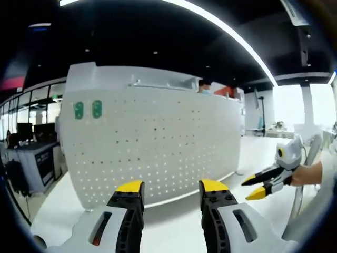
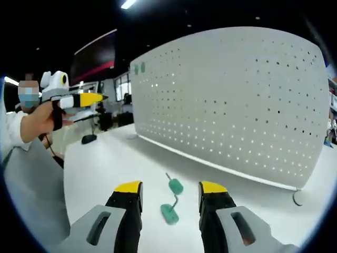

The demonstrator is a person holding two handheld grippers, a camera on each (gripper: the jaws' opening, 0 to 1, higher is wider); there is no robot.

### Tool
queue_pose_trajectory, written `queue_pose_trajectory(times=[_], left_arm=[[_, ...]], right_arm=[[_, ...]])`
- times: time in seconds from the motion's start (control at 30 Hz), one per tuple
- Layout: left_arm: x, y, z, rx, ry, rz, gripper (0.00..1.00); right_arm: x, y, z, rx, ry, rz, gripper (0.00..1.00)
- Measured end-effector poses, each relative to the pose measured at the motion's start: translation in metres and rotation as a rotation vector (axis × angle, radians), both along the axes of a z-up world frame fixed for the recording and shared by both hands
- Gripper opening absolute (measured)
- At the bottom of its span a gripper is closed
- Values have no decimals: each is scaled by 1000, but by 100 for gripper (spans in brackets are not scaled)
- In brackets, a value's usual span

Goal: Insert the hook assembly into the mounting plate slot until the hook locks in place.

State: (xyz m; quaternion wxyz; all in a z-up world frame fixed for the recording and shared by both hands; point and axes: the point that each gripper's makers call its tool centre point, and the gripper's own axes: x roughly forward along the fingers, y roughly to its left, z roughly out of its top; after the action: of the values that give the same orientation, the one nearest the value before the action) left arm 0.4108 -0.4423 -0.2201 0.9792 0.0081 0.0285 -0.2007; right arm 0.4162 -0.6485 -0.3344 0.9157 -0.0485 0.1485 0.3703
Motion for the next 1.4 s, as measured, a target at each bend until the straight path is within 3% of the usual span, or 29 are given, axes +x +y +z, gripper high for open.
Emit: queue_pose_trajectory(times=[0.3, 0.53, 1.13, 1.4], left_arm=[[-1, -4, -2, 11, 0, -10, 41], [-1, -4, -2, 12, 1, -13, 41], [-2, -4, -5, 21, 9, -13, 39], [-2, -4, -7, 22, 13, -13, 38]], right_arm=[[-10, 5, -40, -12, 89, 50, 40], [-10, 11, -60, -20, 136, 62, 39], [-9, 11, -85, -31, 205, 65, 38], [-13, 14, -87, -14, 224, 72, 37]])
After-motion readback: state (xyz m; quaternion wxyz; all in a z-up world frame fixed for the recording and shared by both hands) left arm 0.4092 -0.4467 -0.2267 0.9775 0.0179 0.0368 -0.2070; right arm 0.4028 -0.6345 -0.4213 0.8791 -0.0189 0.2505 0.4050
